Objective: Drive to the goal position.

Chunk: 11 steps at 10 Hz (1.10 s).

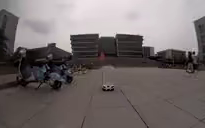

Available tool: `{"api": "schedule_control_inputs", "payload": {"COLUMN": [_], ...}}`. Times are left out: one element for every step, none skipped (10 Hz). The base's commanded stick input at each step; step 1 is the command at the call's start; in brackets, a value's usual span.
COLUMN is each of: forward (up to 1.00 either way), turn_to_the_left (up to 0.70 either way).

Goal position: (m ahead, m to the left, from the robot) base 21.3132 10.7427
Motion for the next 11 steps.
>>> {"api": "schedule_control_inputs", "payload": {"forward": [1.0,1.0,1.0,1.0,1.0,1.0,1.0,1.0,1.0,1.0,1.0], "turn_to_the_left": [0.0,0.0,0.0,0.0,0.0,0.0,0.0,0.0,0.0,0.0,0.0]}}
